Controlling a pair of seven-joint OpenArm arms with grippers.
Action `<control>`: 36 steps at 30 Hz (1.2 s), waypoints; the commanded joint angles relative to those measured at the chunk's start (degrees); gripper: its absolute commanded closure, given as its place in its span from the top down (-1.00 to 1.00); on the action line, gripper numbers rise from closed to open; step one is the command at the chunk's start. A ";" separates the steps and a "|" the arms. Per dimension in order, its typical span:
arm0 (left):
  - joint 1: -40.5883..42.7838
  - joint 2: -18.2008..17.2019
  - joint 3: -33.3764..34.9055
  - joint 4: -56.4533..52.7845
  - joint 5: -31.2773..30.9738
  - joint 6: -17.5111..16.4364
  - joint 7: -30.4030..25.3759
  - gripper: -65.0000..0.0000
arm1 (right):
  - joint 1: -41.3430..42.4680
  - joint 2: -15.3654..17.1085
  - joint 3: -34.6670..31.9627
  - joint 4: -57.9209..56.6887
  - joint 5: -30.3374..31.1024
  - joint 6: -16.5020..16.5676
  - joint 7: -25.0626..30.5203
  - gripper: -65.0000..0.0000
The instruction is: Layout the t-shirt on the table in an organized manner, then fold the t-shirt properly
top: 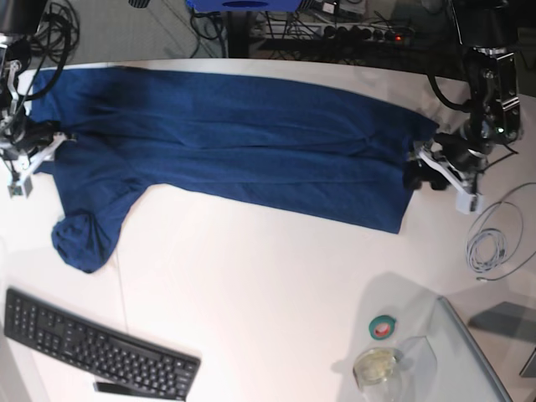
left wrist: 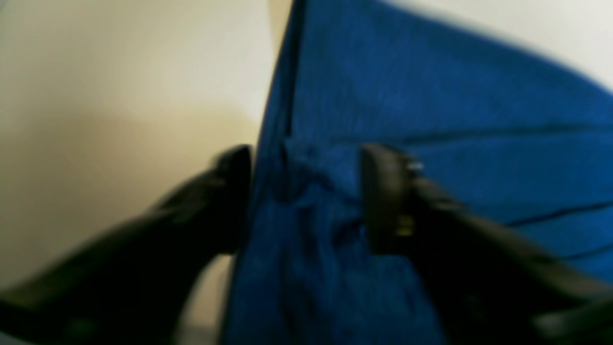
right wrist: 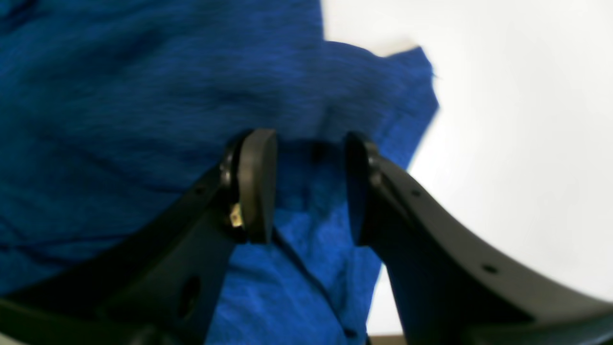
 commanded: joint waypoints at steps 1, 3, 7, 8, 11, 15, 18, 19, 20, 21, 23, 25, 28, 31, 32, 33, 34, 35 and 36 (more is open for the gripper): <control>-0.39 -1.18 -2.52 2.79 -0.61 0.32 -1.10 0.29 | -0.11 1.08 1.41 2.39 0.34 -0.83 0.79 -0.30; 0.22 -0.03 -6.30 7.01 -0.61 0.32 -1.01 0.47 | -1.43 0.99 3.25 5.38 0.34 -1.19 0.96 -0.30; 1.01 1.81 -7.79 12.55 -0.43 0.15 -0.92 0.47 | -3.01 -0.15 6.33 9.51 0.34 -1.10 2.11 -0.30; 0.84 2.52 -6.83 12.46 -0.17 0.15 -1.01 0.39 | -3.27 -0.94 6.42 9.78 0.34 -1.10 3.07 -0.30; -0.22 3.83 -1.38 8.42 -0.08 0.15 -1.45 -0.31 | -3.36 -2.87 5.98 9.07 0.34 -1.01 5.71 -0.32; -4.44 4.36 4.25 -1.87 -0.08 0.24 -1.62 -1.00 | -3.01 -5.07 5.98 8.28 0.34 -1.01 7.12 -0.32; -5.93 4.36 6.10 -7.76 -0.08 0.41 -6.55 -1.00 | -2.22 -5.07 5.89 5.82 0.34 -1.01 7.12 -0.54; -5.93 4.27 6.54 -9.25 -0.08 0.41 -9.01 -1.00 | -1.60 -5.07 5.89 4.59 0.34 -1.01 7.12 -0.75; -5.84 4.19 6.54 -10.31 -0.08 0.41 -10.50 -1.00 | -1.16 -5.07 5.89 3.36 0.34 -1.01 7.20 -0.90; -5.84 4.01 6.54 -11.71 -0.08 0.41 -11.56 -1.00 | -1.08 -4.90 5.98 2.22 0.34 -1.01 7.20 -1.00; -5.84 3.92 6.45 -13.91 0.01 0.41 -11.91 -1.00 | -0.28 -4.90 5.98 0.72 0.34 -1.01 7.20 -0.95; -5.40 3.75 5.92 -14.97 1.50 0.41 -12.00 -1.00 | 0.16 -4.81 5.98 0.11 0.34 -1.01 7.20 -0.99; -4.26 3.92 5.83 -14.97 5.63 0.41 -12.09 -1.00 | 1.21 -4.81 5.80 0.28 0.34 -1.01 7.20 -1.00; -3.91 3.92 5.83 -15.23 6.86 0.41 -12.09 -1.00 | 4.29 -4.72 5.80 -0.95 0.34 -1.01 7.20 -0.98; -3.30 3.83 5.57 -14.97 6.78 0.41 -12.09 -1.00 | 5.43 -4.72 5.80 -1.48 0.34 -0.92 7.20 -0.98; -3.12 3.83 4.69 -14.53 6.78 0.41 -12.09 -1.00 | 6.84 -4.63 5.80 -1.92 0.34 -0.92 7.20 -0.97; -3.03 4.01 3.64 -13.73 6.95 0.41 -12.09 -1.00 | 8.24 -4.63 5.80 -2.35 0.34 -0.92 7.20 -0.97; -2.68 4.01 2.84 -13.12 6.95 0.41 -12.00 -1.00 | 9.56 -4.63 5.80 -2.97 0.25 -0.92 7.20 -0.97; -2.24 4.01 2.14 -12.42 6.86 0.41 -12.00 -1.00 | 11.32 -4.63 5.72 -3.67 0.25 -0.92 7.12 -0.92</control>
